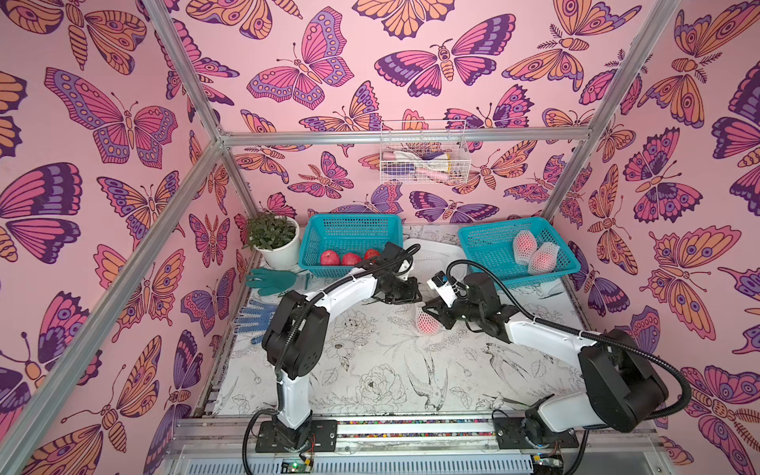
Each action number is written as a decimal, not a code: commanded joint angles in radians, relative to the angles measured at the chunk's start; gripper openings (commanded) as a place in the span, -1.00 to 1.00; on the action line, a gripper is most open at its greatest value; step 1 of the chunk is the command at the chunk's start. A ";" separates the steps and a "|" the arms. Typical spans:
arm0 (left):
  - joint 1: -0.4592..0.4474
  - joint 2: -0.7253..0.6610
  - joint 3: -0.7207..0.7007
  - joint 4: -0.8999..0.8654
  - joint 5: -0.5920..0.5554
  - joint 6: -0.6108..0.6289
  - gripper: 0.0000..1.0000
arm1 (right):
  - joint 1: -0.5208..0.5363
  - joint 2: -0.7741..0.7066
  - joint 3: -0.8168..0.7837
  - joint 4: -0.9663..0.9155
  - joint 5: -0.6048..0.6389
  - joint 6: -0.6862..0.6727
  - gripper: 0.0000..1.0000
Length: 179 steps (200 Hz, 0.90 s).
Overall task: Remove foam nets from apples
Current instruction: Place the apple at the center of the board, then remove the foam net from the apple.
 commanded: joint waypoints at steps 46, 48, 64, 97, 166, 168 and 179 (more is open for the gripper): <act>-0.005 0.022 -0.017 0.006 0.031 0.011 -0.83 | 0.004 -0.073 -0.011 -0.088 0.032 -0.020 0.14; -0.006 0.022 -0.016 0.006 0.031 0.012 -0.84 | 0.005 -0.075 -0.012 -0.090 0.033 -0.020 0.15; -0.005 0.023 -0.013 0.007 0.035 0.012 -0.90 | 0.005 -0.102 -0.014 -0.108 0.053 -0.018 0.25; -0.007 0.024 -0.010 0.006 0.038 0.012 -1.00 | 0.008 -0.150 -0.033 -0.148 0.106 0.008 0.45; -0.009 0.019 -0.006 0.006 0.048 0.014 -1.00 | 0.020 -0.080 -0.040 -0.186 0.146 -0.005 0.75; -0.009 0.019 -0.006 0.006 0.049 0.014 -1.00 | 0.020 -0.077 -0.037 -0.185 0.145 -0.007 0.76; -0.010 0.017 -0.006 0.006 0.051 0.013 -1.00 | 0.022 -0.051 -0.025 -0.188 0.145 -0.015 0.78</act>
